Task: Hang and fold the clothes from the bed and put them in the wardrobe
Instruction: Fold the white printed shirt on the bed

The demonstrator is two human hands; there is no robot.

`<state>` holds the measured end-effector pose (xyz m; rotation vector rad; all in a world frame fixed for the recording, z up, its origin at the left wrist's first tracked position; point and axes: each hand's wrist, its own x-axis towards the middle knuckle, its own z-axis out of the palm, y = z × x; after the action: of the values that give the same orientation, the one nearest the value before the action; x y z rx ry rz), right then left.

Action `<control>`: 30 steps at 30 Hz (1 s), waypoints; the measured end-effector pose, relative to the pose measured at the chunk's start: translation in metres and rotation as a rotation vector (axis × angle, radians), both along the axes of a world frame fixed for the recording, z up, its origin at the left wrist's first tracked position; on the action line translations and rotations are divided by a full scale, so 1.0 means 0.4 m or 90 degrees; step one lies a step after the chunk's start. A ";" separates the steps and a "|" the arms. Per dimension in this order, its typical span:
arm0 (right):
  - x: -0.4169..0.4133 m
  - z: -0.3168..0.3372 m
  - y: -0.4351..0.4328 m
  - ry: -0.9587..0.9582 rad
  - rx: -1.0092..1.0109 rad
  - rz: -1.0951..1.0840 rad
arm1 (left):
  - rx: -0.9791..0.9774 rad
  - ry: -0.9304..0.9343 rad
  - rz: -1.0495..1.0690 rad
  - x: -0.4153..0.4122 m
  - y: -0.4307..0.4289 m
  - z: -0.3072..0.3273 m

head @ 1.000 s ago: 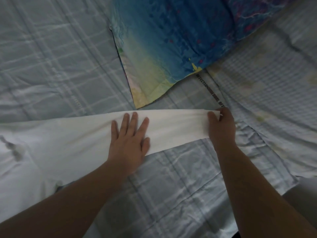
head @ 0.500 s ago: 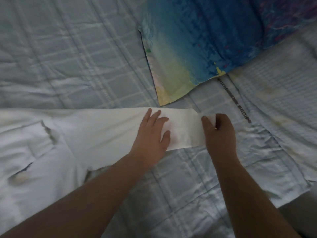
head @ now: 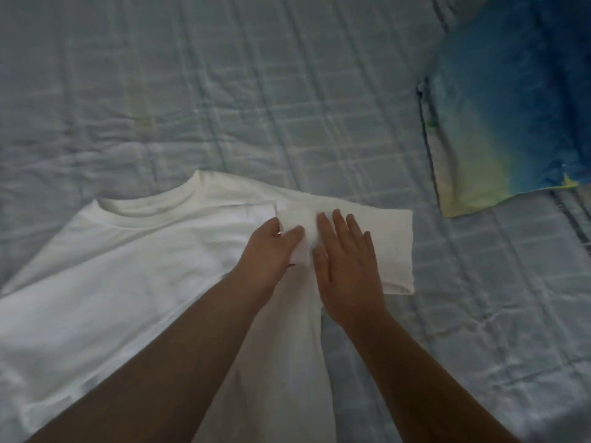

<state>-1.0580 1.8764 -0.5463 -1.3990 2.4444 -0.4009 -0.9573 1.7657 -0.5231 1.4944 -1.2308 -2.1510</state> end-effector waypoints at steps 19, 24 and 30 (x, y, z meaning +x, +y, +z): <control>0.844 -0.130 -0.354 0.079 0.088 0.329 | -0.217 -0.403 0.110 0.978 -0.215 -0.097; 0.905 -0.188 -0.361 0.128 0.133 0.345 | -0.259 -0.422 0.099 1.038 -0.184 -0.144; 0.919 -0.189 -0.359 0.146 0.155 0.336 | -0.301 -0.446 0.086 1.052 -0.170 -0.140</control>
<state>-0.6905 1.7329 -0.6221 -1.9689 2.0692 0.1796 -0.5364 1.6976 -0.5793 2.0744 -1.6273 -1.1356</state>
